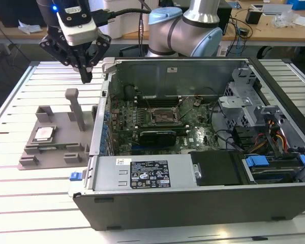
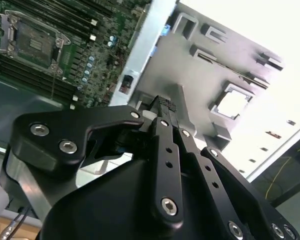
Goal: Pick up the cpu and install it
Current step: 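Reach for the cpu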
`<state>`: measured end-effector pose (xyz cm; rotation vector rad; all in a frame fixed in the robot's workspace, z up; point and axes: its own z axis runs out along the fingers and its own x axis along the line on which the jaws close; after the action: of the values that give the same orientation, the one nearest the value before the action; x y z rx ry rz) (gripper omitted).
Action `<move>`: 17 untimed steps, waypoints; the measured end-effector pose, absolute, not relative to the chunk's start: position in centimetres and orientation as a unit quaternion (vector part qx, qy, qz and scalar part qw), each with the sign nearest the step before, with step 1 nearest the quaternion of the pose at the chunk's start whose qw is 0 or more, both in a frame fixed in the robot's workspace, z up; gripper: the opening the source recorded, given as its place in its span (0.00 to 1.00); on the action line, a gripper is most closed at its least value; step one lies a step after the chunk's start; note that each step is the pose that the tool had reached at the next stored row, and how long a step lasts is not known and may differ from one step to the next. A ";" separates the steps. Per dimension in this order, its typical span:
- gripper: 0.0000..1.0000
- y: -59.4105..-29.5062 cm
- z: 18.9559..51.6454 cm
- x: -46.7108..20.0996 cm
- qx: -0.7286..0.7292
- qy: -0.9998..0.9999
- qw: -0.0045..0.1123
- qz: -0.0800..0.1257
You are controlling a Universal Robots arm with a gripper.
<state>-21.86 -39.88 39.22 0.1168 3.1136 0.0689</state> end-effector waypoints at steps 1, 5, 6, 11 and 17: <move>0.11 -39.9 39.2 -22.4 0.037 0.999 0.013 0.022; 0.11 -39.9 39.2 -24.0 0.037 0.999 0.013 0.022; 0.11 -39.9 39.1 -24.4 0.037 0.999 0.013 0.022; 0.11 -39.8 39.1 -26.0 0.037 0.999 0.013 0.022; 0.11 -39.8 38.9 -29.1 0.037 0.999 0.012 0.022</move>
<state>-29.06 -39.77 38.88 0.1164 3.1137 0.0688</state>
